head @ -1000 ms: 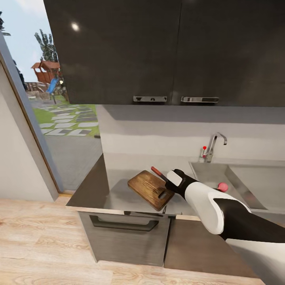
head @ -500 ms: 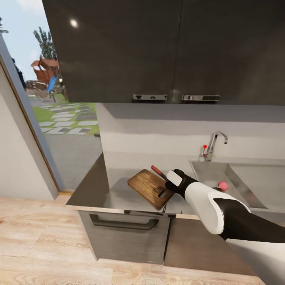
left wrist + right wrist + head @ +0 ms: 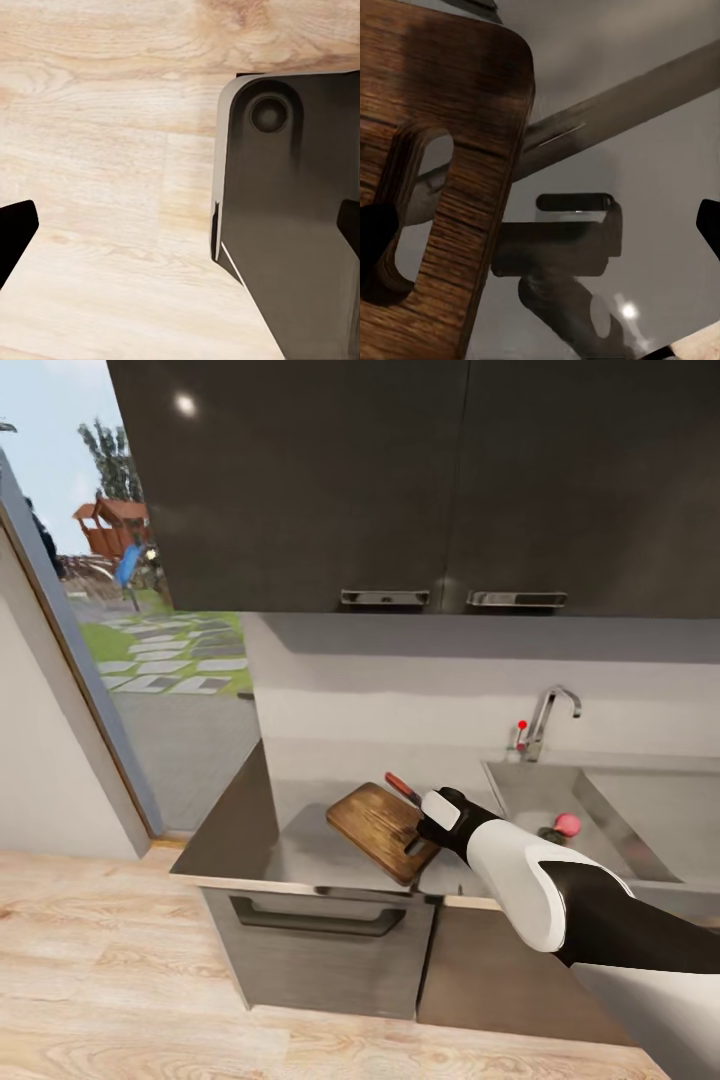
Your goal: In the kitchen, take the Vidalia onion out of the sink, dice it on the chopping board with the paring knife, put the diced onion into the bowl on the countertop, then place both the paring knife and the chopping board into the sink.
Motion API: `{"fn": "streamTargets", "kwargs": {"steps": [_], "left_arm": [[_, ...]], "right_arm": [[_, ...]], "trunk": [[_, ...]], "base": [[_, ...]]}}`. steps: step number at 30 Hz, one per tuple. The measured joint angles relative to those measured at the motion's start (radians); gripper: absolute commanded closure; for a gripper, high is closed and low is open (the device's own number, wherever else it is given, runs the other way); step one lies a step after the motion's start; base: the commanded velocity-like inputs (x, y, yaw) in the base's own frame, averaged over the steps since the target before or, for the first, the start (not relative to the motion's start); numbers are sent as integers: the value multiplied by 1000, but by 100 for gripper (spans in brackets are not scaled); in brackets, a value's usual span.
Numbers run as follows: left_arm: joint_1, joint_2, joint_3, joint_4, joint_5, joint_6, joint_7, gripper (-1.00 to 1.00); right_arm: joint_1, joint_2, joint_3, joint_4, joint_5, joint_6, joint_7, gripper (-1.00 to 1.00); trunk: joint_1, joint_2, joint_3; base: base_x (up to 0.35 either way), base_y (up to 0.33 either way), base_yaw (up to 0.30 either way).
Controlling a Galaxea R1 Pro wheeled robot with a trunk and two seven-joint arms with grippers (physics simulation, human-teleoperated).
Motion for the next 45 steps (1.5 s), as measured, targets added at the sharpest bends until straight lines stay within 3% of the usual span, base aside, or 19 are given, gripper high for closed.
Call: {"fn": "streamTargets", "kwargs": {"steps": [20, 45], "left_arm": [[0, 0, 0, 0, 0, 0, 0, -100], [0, 0, 0, 0, 0, 0, 0, -100]], "right_arm": [[0, 0, 0, 0, 0, -1, 0, -100], [0, 0, 0, 0, 0, -2, 0, -100]], "trunk": [[0, 0, -3], [0, 0, -33]], "base": [[0, 6, 0], [0, 30, 0]]}}
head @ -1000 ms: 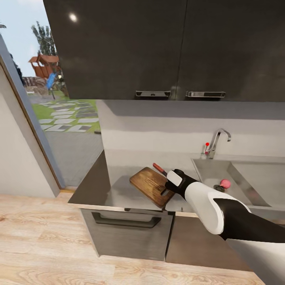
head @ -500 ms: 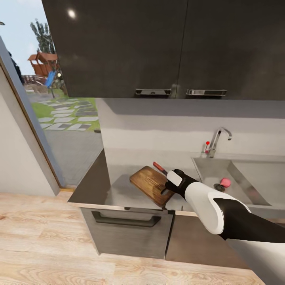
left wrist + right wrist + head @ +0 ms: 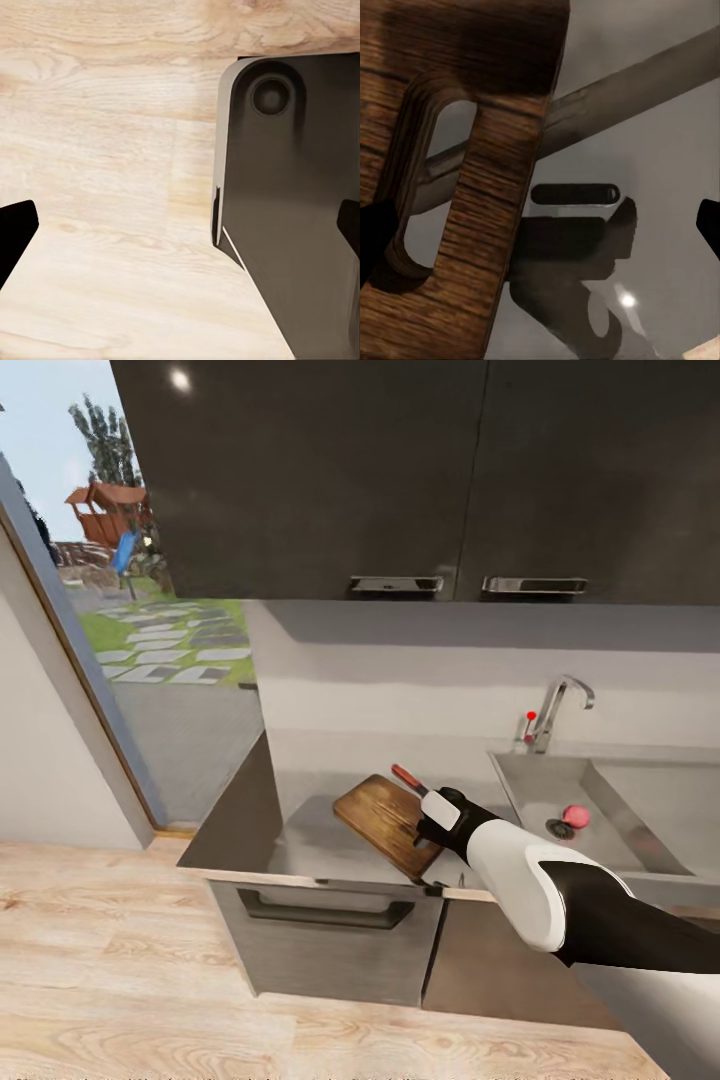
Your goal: In the kitchen, take the Vidalia onion out of the sink, dice it on the chopping board with the paring knife, put the diced onion into the bowl on the countertop, then place both the paring knife and the chopping board into the sink.
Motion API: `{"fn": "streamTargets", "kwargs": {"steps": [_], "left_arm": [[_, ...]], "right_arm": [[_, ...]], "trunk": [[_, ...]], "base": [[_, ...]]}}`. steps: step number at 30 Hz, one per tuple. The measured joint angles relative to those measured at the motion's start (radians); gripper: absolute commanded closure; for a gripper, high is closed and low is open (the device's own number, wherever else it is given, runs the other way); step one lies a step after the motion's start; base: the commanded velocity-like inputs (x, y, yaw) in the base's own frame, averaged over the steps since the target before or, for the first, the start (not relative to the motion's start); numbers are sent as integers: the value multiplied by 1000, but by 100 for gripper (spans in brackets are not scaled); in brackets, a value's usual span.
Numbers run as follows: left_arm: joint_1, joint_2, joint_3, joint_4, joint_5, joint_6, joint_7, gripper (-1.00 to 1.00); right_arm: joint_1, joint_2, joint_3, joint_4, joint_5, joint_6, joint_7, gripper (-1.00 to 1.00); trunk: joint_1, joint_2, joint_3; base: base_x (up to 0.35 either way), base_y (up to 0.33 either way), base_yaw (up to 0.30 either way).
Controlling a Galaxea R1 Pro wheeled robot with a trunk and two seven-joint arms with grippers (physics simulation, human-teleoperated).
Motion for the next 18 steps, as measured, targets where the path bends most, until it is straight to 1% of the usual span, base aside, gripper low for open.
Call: {"fn": "streamTargets", "kwargs": {"steps": [18], "left_arm": [[0, 0, 0, 0, 0, 0, 0, -100]], "right_arm": [[0, 0, 0, 0, 0, 0, 0, -100]], "trunk": [[0, 0, -23]], "base": [[0, 2, 0]]}}
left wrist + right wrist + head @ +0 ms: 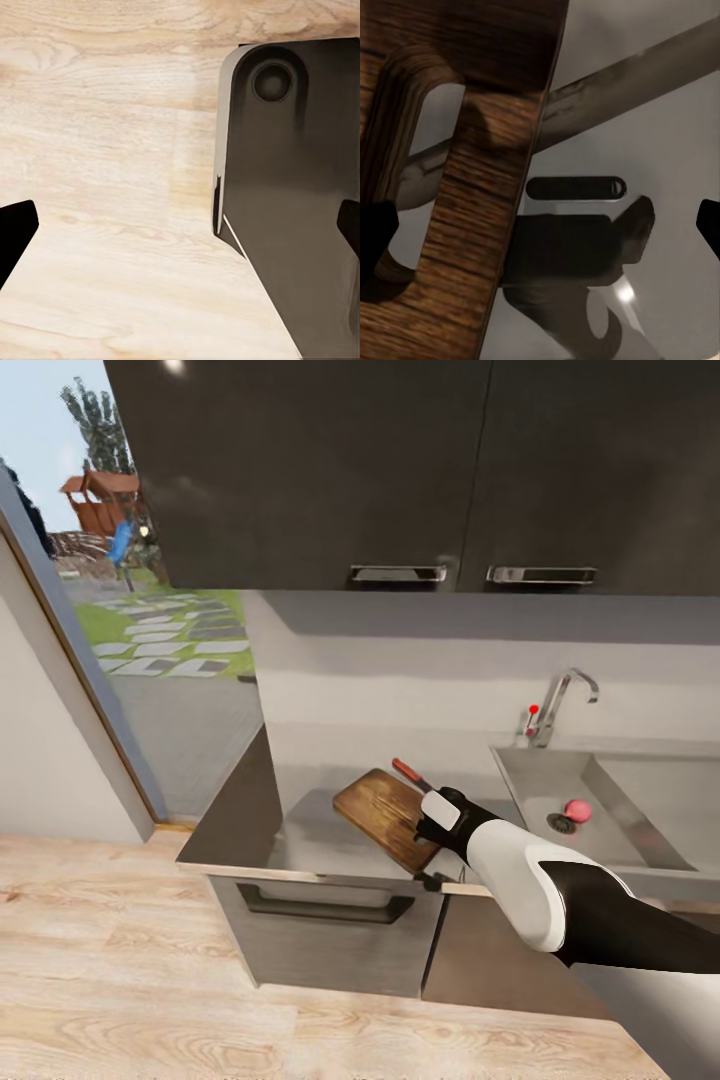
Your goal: In the kitchen, take the Vidalia onion out of the sink, dice it on the chopping board with the paring knife, put the diced onion into the bowl on the countertop, then place both the paring knife and the chopping board into the sink.
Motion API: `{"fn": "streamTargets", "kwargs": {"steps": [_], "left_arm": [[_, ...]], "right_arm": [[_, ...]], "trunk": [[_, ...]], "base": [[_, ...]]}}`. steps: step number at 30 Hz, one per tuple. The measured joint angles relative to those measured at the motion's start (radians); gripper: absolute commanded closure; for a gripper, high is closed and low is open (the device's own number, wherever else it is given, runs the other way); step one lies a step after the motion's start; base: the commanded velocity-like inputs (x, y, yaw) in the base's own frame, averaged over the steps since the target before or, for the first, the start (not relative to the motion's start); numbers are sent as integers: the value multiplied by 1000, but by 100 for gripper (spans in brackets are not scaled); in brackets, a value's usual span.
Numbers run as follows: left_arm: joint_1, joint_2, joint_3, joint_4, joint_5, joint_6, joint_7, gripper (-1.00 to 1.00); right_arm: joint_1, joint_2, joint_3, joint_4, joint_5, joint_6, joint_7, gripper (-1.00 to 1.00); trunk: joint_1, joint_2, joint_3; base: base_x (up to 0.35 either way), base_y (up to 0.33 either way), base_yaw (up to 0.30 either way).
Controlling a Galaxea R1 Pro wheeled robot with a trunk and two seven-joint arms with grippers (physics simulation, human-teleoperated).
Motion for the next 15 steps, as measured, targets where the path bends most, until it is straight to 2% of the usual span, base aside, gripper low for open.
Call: {"fn": "streamTargets", "kwargs": {"steps": [15], "left_arm": [[0, 0, 0, 0, 0, 0, 0, -100]], "right_arm": [[0, 0, 0, 0, 0, 0, 0, -100]], "trunk": [[0, 0, -19]], "base": [[0, 0, 0]]}}
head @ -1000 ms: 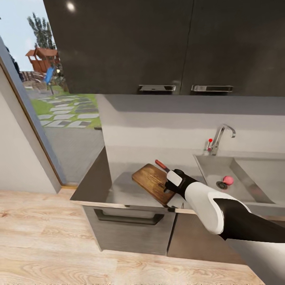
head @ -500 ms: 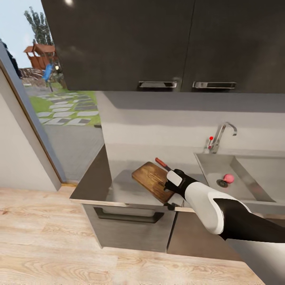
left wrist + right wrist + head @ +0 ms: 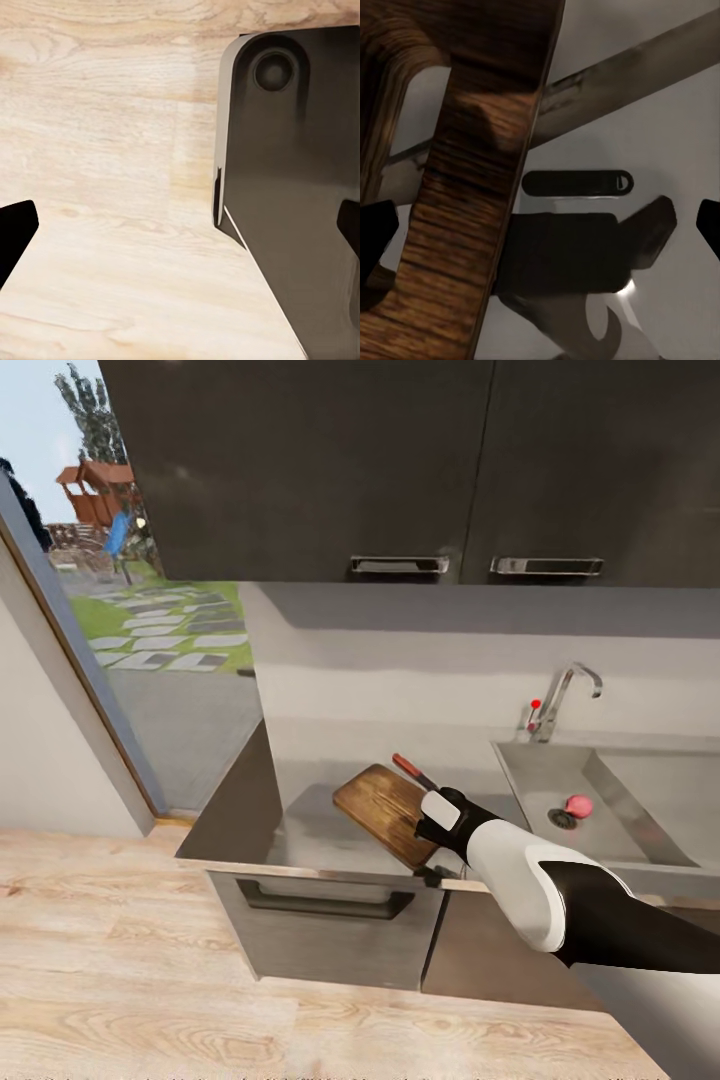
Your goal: In the kitchen, take the Vidalia onion out of the sink, dice it on the chopping board with the paring knife, put the diced onion into the bowl on the countertop, then place both the paring knife and the chopping board into the sink.
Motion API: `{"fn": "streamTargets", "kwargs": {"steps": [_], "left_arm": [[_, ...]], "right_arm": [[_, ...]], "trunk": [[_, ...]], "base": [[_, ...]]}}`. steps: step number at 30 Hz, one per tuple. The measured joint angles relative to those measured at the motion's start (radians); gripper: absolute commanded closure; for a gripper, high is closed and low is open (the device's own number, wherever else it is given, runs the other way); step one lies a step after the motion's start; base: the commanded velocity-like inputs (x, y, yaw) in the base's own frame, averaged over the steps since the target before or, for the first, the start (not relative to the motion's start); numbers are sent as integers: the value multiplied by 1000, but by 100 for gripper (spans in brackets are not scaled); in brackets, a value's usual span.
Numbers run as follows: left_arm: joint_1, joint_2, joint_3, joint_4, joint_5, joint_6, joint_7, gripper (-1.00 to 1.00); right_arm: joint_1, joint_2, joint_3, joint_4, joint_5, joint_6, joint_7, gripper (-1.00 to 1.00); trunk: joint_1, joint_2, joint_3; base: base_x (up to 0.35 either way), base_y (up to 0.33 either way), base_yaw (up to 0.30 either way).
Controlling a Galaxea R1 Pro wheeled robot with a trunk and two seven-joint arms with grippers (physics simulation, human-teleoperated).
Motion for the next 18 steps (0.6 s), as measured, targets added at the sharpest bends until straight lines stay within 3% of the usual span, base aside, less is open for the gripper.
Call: {"fn": "streamTargets", "kwargs": {"steps": [18], "left_arm": [[0, 0, 0, 0, 0, 0, 0, -100]], "right_arm": [[-1, 0, -3, -1, -2, -3, 1, -100]], "trunk": [[0, -1, -15]], "base": [[0, 0, 0]]}}
